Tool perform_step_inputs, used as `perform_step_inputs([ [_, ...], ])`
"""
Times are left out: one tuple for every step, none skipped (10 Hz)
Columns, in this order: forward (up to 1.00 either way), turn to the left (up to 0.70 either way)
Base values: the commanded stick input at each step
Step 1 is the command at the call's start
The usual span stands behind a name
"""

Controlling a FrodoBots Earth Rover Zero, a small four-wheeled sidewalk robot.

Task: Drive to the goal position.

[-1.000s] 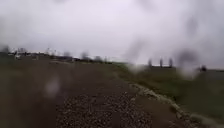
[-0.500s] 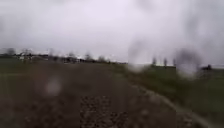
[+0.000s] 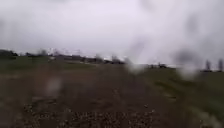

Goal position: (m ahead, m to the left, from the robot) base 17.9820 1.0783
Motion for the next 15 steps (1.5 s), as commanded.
perform_step_inputs([
  [1.00, 0.00],
  [1.00, 0.00],
  [1.00, -0.26],
  [1.00, -0.37],
  [1.00, -0.40],
  [1.00, -0.40],
  [1.00, 0.00],
  [1.00, 0.00],
  [1.00, 0.00],
  [1.00, 0.00],
  [1.00, 0.00],
  [1.00, 0.00],
  [1.00, 0.01],
  [1.00, 0.03],
  [1.00, 0.18],
])
